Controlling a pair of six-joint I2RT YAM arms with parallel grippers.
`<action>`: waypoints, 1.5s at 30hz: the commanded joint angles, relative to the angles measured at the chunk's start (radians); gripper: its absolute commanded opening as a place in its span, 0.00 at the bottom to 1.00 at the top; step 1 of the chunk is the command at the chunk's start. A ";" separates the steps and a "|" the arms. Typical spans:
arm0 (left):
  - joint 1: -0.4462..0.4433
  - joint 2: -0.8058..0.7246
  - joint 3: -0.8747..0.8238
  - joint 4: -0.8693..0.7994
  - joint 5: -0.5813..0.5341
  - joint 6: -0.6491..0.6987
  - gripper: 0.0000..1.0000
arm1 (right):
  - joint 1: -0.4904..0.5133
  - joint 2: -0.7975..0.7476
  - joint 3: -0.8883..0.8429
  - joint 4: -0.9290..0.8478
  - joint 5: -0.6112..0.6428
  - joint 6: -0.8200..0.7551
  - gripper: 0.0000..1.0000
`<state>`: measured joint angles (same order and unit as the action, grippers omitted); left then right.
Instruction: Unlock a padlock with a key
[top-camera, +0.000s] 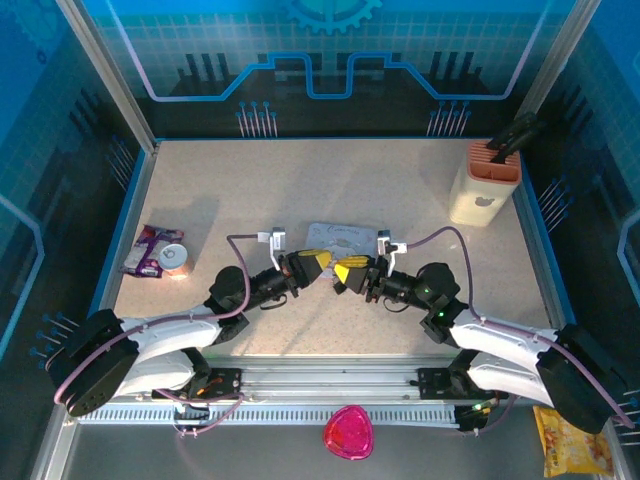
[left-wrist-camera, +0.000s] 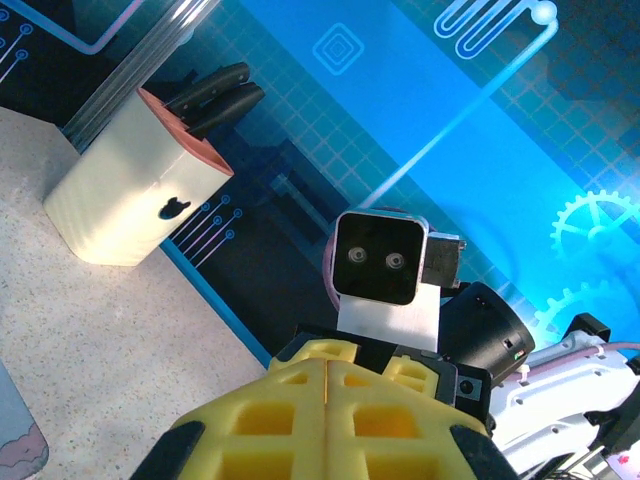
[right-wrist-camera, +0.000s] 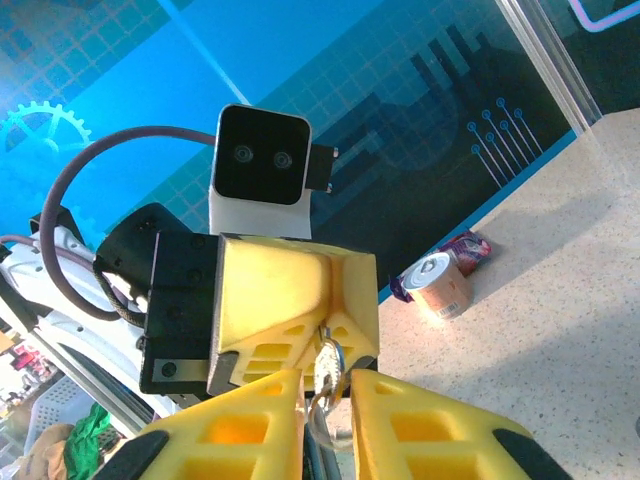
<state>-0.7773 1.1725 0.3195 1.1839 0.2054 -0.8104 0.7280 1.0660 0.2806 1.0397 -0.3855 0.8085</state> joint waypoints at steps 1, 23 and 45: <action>-0.005 0.007 0.009 0.050 -0.002 0.020 0.00 | 0.004 0.018 0.016 0.047 -0.019 0.004 0.22; -0.023 0.025 0.015 0.057 0.018 0.025 0.00 | 0.000 0.023 0.030 0.049 -0.023 0.012 0.19; 0.015 -0.353 0.069 -0.799 -0.218 0.242 0.61 | -0.095 -0.290 0.052 -0.616 0.074 -0.140 0.00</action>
<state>-0.7692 0.9009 0.3252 0.7811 0.0948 -0.6842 0.6674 0.8436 0.3016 0.6552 -0.3428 0.7380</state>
